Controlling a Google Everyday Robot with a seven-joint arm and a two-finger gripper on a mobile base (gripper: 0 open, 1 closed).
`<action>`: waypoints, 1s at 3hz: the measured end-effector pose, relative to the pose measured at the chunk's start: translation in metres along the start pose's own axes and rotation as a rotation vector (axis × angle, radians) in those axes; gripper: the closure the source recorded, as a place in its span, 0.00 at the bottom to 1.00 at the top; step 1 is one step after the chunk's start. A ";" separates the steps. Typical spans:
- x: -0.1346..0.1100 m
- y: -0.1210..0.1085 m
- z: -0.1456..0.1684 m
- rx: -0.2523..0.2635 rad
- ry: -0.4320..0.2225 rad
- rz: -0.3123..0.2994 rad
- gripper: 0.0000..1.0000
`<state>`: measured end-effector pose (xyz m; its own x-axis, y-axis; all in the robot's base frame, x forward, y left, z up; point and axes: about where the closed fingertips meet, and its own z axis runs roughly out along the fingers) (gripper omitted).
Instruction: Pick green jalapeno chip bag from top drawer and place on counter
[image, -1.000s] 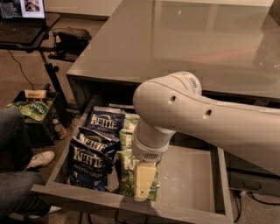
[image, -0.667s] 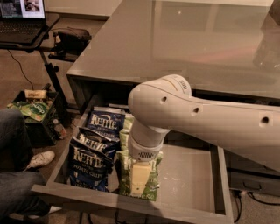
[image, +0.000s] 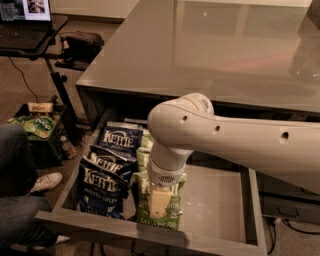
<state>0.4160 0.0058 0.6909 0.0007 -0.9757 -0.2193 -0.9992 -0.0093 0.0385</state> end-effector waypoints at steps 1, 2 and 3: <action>0.000 0.000 0.000 0.000 0.000 0.000 0.50; 0.000 0.000 0.000 0.000 0.000 0.000 0.74; 0.002 0.004 -0.010 0.014 0.002 -0.001 0.97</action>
Offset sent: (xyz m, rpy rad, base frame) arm 0.0000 0.0000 -0.0001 0.0001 0.0000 0.0000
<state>0.4123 0.0021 0.7006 0.0015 -0.9761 -0.2172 -0.9997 -0.0069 0.0243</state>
